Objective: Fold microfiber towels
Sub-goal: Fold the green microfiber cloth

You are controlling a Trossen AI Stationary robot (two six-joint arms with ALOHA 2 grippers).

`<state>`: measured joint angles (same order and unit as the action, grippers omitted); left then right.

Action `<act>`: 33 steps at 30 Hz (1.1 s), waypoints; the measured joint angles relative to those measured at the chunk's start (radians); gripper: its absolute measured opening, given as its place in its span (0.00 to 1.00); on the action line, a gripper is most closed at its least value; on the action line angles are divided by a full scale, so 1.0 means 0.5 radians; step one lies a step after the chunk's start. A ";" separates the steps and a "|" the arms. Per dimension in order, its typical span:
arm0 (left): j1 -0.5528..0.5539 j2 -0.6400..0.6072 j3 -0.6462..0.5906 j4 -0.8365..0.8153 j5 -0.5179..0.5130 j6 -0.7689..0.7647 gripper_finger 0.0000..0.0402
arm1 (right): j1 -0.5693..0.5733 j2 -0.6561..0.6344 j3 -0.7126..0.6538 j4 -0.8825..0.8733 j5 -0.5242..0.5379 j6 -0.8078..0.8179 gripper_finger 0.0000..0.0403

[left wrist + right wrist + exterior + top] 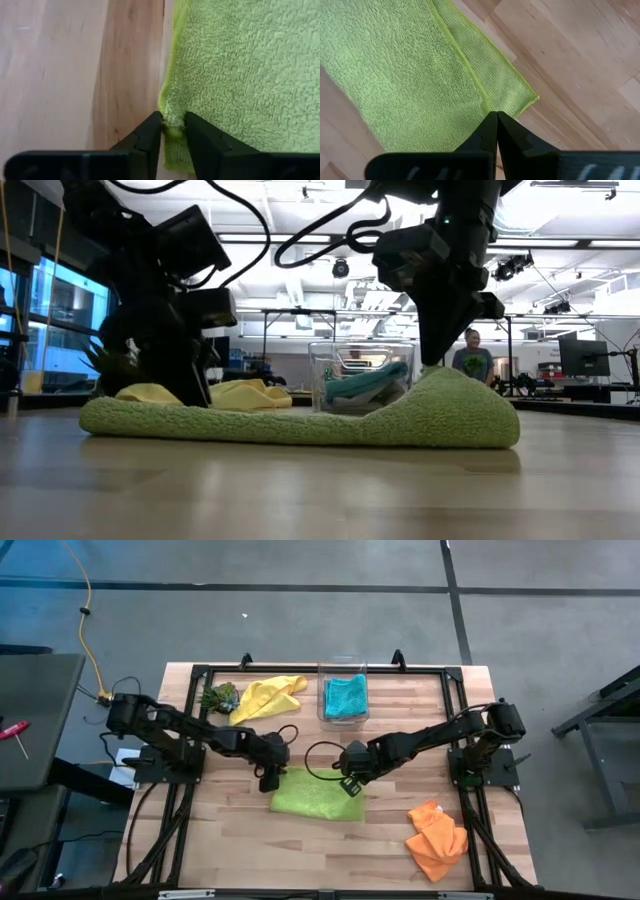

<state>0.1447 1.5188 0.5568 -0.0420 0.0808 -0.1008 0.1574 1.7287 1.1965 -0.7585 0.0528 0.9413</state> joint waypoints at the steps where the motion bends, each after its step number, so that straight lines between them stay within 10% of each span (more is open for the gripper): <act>1: 0.001 -0.012 0.000 0.001 0.007 0.000 0.17 | 0.000 0.000 0.000 0.003 0.000 0.000 0.00; 33: -0.140 -0.432 0.001 -0.379 -0.049 -0.269 0.00 | -0.084 0.000 -0.002 -0.011 0.058 -0.068 0.00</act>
<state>0.0748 1.3028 0.5571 -0.2317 0.0562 -0.2354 0.1152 1.7287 1.1955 -0.7642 0.0818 0.9075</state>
